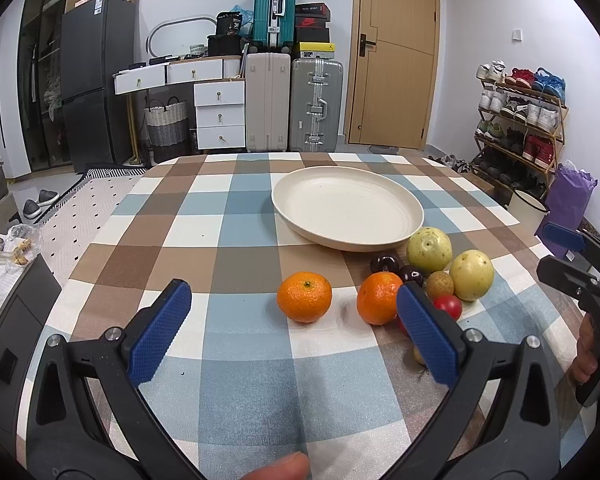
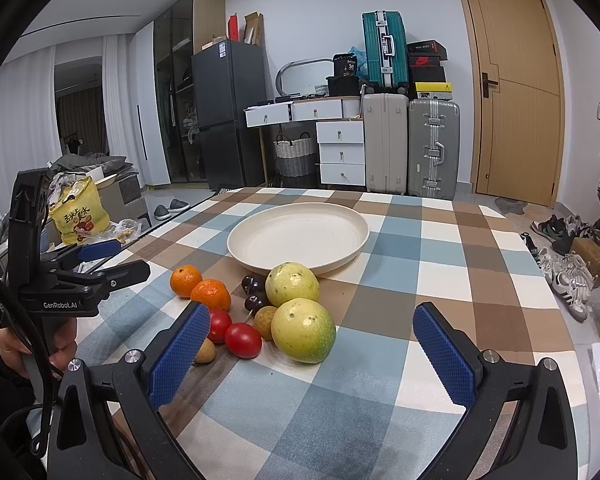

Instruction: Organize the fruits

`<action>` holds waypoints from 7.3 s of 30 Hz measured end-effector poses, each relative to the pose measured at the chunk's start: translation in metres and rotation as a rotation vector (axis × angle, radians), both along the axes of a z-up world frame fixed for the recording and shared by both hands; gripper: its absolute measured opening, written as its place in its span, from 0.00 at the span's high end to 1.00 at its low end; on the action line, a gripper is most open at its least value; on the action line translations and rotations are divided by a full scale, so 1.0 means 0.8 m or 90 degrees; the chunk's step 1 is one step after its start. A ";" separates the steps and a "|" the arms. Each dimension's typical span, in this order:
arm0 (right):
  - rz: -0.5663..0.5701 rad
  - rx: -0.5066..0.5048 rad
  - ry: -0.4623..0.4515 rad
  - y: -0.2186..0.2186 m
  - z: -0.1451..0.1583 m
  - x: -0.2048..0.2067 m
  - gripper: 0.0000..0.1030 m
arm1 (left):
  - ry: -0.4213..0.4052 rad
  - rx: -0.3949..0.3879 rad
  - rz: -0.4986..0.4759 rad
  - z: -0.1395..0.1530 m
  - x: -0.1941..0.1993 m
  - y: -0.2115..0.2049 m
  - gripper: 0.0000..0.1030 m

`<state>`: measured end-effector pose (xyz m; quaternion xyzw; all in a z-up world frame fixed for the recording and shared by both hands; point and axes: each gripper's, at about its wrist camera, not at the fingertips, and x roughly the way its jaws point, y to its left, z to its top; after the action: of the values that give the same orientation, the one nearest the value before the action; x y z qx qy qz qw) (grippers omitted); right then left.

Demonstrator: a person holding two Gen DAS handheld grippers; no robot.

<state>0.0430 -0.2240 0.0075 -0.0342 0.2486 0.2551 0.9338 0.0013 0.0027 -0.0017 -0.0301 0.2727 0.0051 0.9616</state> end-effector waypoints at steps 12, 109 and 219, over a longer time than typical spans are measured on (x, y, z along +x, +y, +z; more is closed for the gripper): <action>0.000 0.000 0.002 -0.001 0.000 0.000 0.00 | 0.000 0.001 0.001 -0.001 0.001 0.000 0.01; 0.048 -0.034 0.282 0.045 -0.065 0.112 0.51 | 0.228 -0.025 -0.091 -0.066 0.119 0.010 0.63; -0.047 0.039 0.193 0.019 -0.002 0.124 0.00 | 0.116 -0.016 -0.053 0.009 0.093 -0.005 0.01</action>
<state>0.1419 -0.2090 0.0059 0.0427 0.3798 0.2300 0.8950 0.0757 -0.0011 0.0052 -0.0301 0.3599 -0.0355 0.9318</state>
